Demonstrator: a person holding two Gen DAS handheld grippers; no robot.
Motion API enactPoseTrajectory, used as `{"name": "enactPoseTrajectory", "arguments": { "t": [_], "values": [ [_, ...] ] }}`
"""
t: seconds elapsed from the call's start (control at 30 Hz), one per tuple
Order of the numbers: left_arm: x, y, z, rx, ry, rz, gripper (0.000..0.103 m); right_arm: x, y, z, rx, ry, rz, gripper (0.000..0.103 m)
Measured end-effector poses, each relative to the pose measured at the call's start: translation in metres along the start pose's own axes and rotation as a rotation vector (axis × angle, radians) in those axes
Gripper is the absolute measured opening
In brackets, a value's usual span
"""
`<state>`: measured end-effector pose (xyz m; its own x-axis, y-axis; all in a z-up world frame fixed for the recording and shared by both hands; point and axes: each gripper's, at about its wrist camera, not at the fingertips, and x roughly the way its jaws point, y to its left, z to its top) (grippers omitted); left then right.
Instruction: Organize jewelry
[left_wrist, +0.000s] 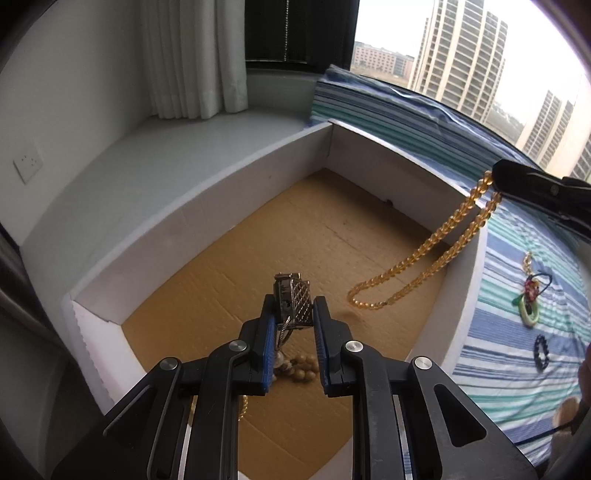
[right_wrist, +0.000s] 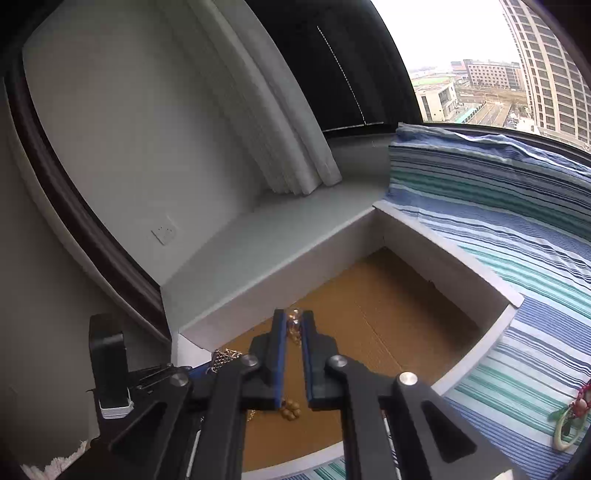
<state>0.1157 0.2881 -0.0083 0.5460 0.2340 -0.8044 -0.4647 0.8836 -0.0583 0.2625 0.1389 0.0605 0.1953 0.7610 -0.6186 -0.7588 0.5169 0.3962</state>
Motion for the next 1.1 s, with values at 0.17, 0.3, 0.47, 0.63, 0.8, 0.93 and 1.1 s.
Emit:
{"name": "enactPoseTrajectory", "arguments": {
  "t": [0.17,0.3,0.47,0.63,0.8,0.93,1.1],
  "values": [
    [0.022,-0.003,0.0,0.0,0.036,0.022,0.025,0.044,-0.008,-0.023,0.011,0.093,-0.029,0.011],
    [0.012,0.002,-0.003,-0.029,-0.025,0.047,0.085,0.035,-0.01,-0.028,0.021,0.065,-0.06,0.051],
    [-0.013,0.002,-0.012,-0.051,-0.088,0.031,0.092,-0.005,-0.006,-0.034,-0.025,-0.027,-0.164,0.067],
    [-0.049,-0.03,-0.036,0.029,-0.198,0.007,0.099,-0.059,-0.002,-0.065,-0.088,-0.146,-0.327,0.077],
    [-0.064,-0.08,-0.065,0.115,-0.167,-0.109,0.1,-0.118,-0.013,-0.11,-0.093,-0.228,-0.46,0.077],
    [-0.057,-0.12,-0.088,0.134,-0.082,-0.223,0.102,-0.161,-0.032,-0.155,-0.074,-0.232,-0.594,0.08],
    [-0.048,-0.165,-0.123,0.172,-0.018,-0.331,0.102,-0.196,-0.061,-0.213,-0.006,-0.182,-0.713,0.081]
  ]
}}
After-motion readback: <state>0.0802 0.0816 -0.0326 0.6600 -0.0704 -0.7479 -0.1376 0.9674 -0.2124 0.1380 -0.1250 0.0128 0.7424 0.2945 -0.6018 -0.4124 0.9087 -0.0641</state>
